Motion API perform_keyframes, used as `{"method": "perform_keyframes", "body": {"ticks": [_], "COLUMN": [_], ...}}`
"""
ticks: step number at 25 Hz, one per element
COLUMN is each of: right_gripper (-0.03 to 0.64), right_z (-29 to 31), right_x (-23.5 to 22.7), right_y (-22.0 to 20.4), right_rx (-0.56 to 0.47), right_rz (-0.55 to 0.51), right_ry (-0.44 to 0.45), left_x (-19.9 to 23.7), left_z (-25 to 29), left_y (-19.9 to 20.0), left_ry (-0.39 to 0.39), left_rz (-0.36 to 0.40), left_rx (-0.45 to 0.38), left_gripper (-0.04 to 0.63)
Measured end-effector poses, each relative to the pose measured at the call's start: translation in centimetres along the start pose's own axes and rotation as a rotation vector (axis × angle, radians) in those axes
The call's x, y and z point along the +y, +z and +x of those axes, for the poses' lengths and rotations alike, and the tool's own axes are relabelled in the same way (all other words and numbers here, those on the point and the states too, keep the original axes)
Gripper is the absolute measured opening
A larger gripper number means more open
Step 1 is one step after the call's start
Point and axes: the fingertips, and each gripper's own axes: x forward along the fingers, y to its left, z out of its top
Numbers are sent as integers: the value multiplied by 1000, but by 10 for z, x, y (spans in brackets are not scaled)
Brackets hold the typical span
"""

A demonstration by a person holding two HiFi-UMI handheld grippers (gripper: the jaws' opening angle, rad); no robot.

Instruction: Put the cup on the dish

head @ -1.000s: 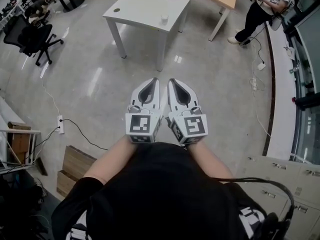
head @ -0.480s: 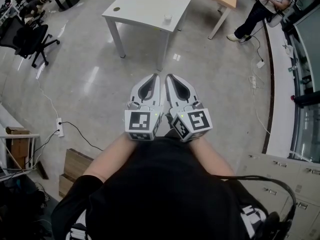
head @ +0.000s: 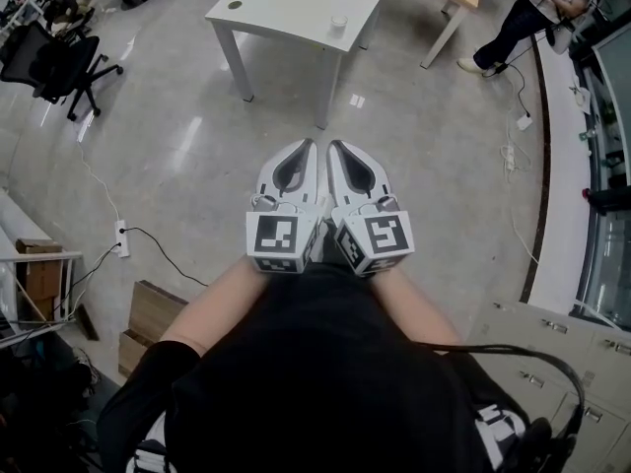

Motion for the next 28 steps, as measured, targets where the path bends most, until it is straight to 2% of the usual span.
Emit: {"method": "perform_keyframes", "body": {"ticks": [4, 12, 19, 28], "right_gripper": [14, 14, 14, 14], "right_z": [7, 37, 82, 131], "right_x": [-12, -59, -118, -194], "right_y": [-2, 8, 13, 25], "right_rx": [-15, -4, 9, 10], "right_rz": [21, 2, -6, 0], "right_ry": [3, -7, -31, -15], "left_x": [0, 5, 16, 20], "left_z": [14, 66, 134, 217], "left_y": [-6, 11, 7, 15], "left_ry": [-3, 30, 40, 55], "left_rz": [13, -6, -7, -9], "left_rx": [18, -3, 2, -2], "left_gripper": [-2, -2, -2, -2]}}
